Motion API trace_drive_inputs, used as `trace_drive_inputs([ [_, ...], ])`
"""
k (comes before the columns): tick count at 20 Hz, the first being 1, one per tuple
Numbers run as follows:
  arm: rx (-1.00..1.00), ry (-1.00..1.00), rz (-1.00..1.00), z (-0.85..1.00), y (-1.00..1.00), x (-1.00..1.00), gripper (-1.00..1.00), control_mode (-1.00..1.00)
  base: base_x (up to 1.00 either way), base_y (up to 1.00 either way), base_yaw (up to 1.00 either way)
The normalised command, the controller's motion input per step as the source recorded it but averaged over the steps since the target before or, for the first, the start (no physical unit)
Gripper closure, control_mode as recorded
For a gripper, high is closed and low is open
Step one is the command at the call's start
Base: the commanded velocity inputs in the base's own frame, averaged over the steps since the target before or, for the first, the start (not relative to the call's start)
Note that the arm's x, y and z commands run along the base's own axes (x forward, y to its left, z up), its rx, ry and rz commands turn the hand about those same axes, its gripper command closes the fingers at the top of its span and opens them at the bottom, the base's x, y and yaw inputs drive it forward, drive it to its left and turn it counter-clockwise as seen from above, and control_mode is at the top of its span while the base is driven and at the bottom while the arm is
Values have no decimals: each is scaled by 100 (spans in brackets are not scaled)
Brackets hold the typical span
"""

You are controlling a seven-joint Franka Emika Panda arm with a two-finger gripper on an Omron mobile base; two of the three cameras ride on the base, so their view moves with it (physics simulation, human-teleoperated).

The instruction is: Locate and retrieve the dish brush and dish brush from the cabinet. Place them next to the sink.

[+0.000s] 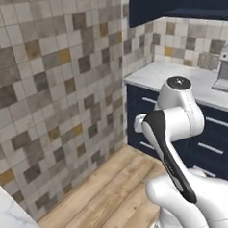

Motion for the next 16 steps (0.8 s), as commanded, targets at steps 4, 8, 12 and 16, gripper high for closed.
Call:
trace_drive_inputs([
  [4, 0, 0, 0, 0, 0, 0, -100, 100, 30, 24, -38],
  [8, 0, 0, 0, 0, 0, 0, -100, 100, 35, 26, -37],
  [12, 0, 0, 0, 0, 0, 0, -100, 100, 48, 26, -32],
  [16, 0, 0, 0, 0, 0, 0, -100, 100, 59, 23, -26],
])
